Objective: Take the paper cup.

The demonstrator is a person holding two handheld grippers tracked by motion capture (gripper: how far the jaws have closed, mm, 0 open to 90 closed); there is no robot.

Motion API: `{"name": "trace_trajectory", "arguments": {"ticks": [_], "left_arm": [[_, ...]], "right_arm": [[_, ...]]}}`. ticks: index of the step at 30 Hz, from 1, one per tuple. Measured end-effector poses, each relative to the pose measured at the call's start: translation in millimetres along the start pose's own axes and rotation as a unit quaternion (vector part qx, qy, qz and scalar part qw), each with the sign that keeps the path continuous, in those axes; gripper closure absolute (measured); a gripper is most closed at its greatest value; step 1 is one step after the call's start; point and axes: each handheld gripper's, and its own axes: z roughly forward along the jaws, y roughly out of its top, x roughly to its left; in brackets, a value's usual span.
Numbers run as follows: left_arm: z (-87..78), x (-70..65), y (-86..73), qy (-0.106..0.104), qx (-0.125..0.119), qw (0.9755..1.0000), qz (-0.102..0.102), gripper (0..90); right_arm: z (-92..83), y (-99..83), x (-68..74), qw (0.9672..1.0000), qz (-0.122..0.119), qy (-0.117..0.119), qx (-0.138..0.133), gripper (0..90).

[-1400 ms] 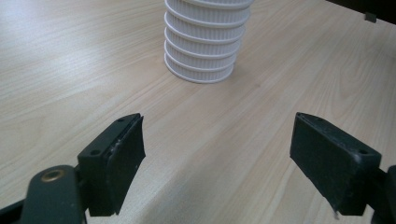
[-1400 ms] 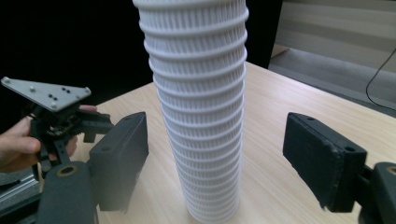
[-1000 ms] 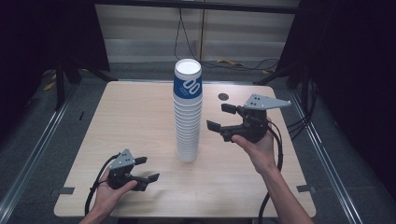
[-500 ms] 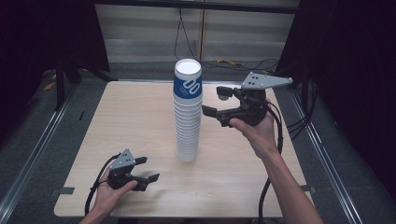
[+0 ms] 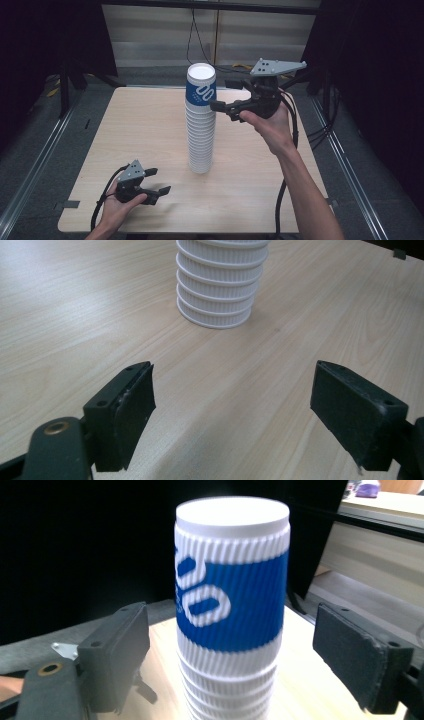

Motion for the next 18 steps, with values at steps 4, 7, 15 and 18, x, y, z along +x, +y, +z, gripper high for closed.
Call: {"name": "trace_trajectory", "arguments": {"ticks": [4,7,15,18], "left_arm": [[0.1,0.3,-0.1,0.0,-0.001,1.0,0.0,17.8],[0.5,0.7,-0.3,0.001,0.001,1.0,0.0,17.8],[-0.6,0.5,-0.4,0.002,0.0,1.0,0.001,17.8],[-0.2,0.4,-0.7,0.0,0.001,1.0,0.001,17.8]], "right_arm": [[6.1,5.5,-0.8,0.9999,-0.004,0.005,0.008,14.6],[15.0,11.0,-2.8,0.9997,-0.005,0.011,0.02,14.5],[33.8,19.1,-8.0,0.9987,-0.008,0.024,0.043,15.8],[38.7,20.5,-9.9,0.9985,-0.004,0.03,0.045,16.8]]}}
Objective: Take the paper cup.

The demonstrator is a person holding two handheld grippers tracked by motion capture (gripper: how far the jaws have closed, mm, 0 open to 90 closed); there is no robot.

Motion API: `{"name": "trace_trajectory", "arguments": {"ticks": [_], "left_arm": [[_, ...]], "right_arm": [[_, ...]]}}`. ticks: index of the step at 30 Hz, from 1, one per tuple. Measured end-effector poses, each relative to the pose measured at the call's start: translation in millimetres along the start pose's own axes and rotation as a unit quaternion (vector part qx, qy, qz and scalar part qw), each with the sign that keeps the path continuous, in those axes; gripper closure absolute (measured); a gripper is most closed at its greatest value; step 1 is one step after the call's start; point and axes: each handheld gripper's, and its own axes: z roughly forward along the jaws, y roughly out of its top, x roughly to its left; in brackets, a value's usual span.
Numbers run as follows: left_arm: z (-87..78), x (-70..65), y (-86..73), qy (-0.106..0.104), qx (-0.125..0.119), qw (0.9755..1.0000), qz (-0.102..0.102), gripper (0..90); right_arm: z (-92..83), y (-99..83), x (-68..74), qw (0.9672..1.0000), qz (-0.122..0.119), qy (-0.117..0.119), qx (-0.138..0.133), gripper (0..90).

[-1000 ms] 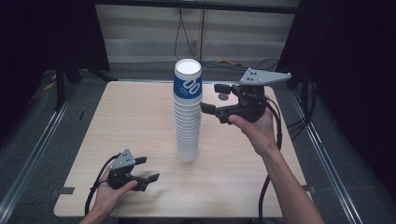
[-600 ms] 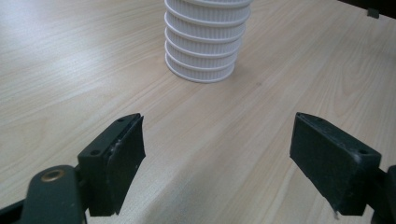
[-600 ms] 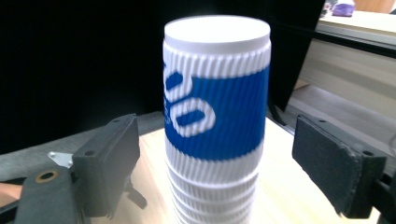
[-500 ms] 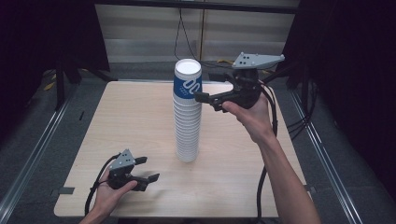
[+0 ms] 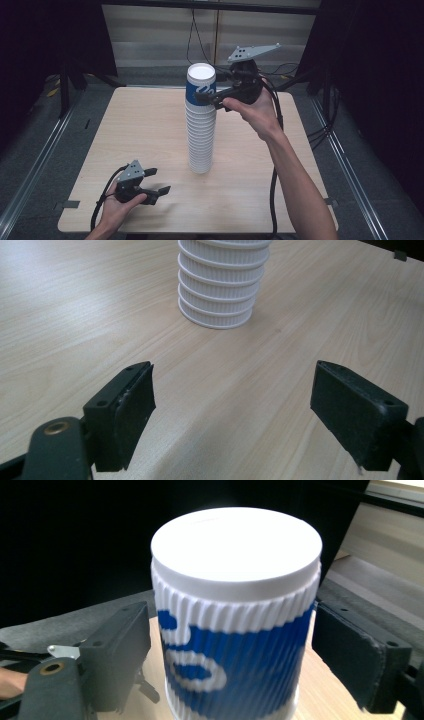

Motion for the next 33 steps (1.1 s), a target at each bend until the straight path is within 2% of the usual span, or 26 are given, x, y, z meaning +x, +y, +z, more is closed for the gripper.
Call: {"name": "trace_trajectory", "arguments": {"ticks": [10,13,31,32,33], "left_arm": [[0.4,-0.1,0.0,0.001,0.001,1.0,0.001,17.8],[0.6,-0.2,-0.1,0.001,0.002,1.0,0.0,17.8],[1.3,-0.5,-0.6,0.006,0.003,1.0,0.003,19.4],[1.3,-0.4,-0.6,0.006,0.003,1.0,0.003,19.4],[1.3,-0.4,-0.6,0.006,0.003,1.0,0.003,19.4]], "right_arm": [[8.8,5.5,-2.4,0.9999,0.0,0.008,0.013,17.6],[12.3,4.6,-2.9,0.9998,0.0,0.012,0.018,22.2],[12.2,3.0,-3.8,0.9999,-0.007,0.013,0.005,23.6],[10.3,3.7,-4.2,0.9999,-0.006,0.014,-0.007,23.7],[10.3,3.7,-4.2,0.9999,-0.006,0.014,-0.007,23.7]]}}
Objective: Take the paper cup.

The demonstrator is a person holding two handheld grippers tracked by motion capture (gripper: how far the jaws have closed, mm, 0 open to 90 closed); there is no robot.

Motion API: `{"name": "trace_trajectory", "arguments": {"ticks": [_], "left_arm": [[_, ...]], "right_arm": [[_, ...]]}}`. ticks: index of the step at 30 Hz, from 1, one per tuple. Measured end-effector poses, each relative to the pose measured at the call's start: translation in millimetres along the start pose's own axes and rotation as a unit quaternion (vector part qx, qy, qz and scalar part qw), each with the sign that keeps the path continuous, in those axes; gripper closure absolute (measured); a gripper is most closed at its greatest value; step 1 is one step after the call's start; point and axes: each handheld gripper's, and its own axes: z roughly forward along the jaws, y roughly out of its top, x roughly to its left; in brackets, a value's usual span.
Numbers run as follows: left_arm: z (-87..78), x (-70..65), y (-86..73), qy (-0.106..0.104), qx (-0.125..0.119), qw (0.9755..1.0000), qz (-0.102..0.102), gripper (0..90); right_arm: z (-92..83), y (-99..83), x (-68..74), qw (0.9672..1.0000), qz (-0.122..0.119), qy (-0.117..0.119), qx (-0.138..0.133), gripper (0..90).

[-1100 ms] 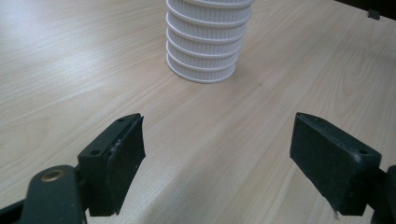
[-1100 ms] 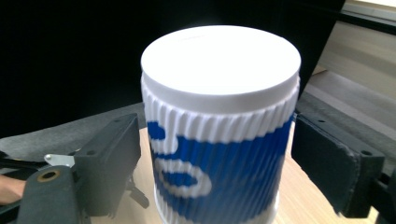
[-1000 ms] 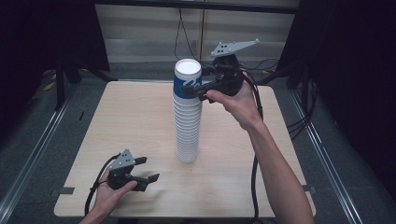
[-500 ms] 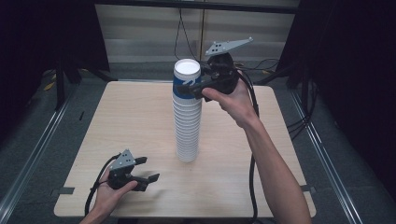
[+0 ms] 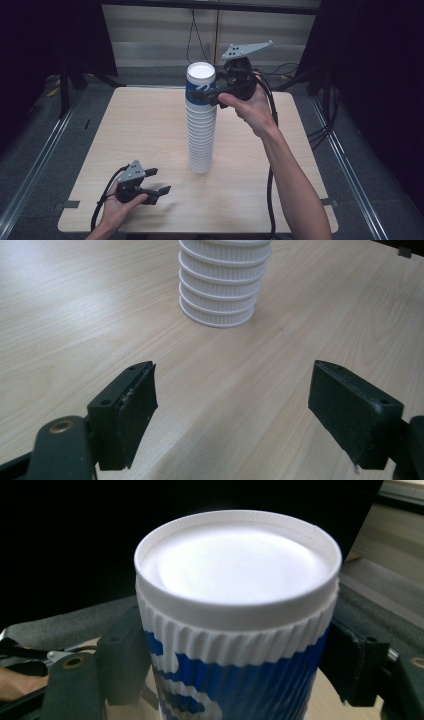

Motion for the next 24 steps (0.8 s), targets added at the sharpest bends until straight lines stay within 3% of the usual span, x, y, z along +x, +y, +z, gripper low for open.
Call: {"name": "trace_trajectory", "arguments": {"ticks": [2,24], "left_arm": [[-0.1,-0.1,0.0,0.001,-0.001,1.0,0.0,19.4],[-0.7,-0.2,0.0,0.0,-0.003,1.0,0.001,19.4]], "right_arm": [[-3.9,2.4,-0.9,0.9997,-0.002,0.001,-0.024,23.8],[-14.6,6.5,-0.4,0.9953,0.018,0.0,-0.096,24.4]]}}
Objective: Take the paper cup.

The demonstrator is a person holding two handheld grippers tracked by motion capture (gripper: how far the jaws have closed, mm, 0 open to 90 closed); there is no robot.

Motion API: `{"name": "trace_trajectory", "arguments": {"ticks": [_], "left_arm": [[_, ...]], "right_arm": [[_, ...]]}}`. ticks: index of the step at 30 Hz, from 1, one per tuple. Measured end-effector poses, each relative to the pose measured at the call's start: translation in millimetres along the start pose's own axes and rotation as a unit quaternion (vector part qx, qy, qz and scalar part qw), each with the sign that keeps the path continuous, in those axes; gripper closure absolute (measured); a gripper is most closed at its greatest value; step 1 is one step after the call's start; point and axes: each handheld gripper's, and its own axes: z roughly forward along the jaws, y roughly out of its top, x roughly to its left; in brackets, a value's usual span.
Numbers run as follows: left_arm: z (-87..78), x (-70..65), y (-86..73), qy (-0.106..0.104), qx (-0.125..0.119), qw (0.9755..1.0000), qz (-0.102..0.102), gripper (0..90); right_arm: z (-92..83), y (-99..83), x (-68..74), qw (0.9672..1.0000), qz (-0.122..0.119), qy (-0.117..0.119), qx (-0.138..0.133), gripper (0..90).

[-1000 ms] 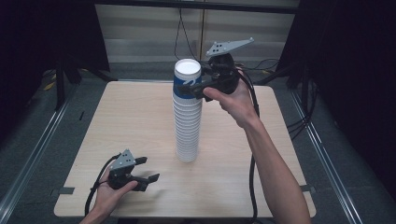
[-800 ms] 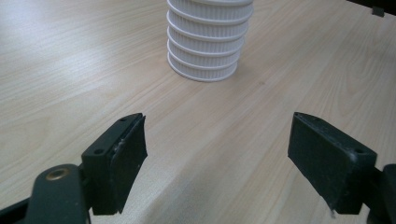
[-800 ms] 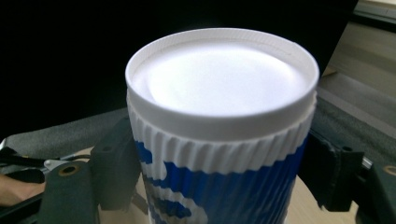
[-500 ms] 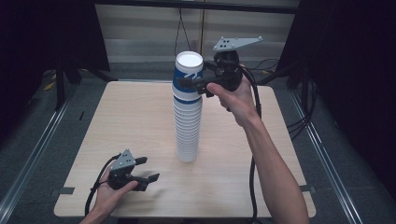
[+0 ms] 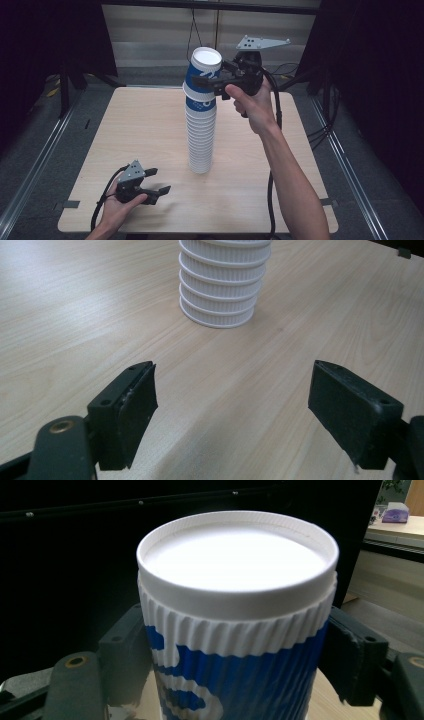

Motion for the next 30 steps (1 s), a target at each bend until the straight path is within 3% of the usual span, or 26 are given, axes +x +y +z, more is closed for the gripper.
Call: {"name": "trace_trajectory", "arguments": {"ticks": [8,12,30], "left_arm": [[0.1,0.0,-0.1,0.0,0.001,1.0,-0.001,19.4],[0.2,2.0,-0.2,0.004,-0.004,0.9999,-0.01,19.4],[0.6,1.8,-0.4,0.001,0.001,1.0,-0.007,19.4]], "right_arm": [[-6.3,2.4,0.1,0.9993,0.006,-0.01,-0.034,24.6],[-7.7,3.3,0.1,0.9992,0.004,-0.01,-0.038,24.7],[-21.9,7.7,0.9,0.998,0.014,-0.014,-0.06,24.9]]}}
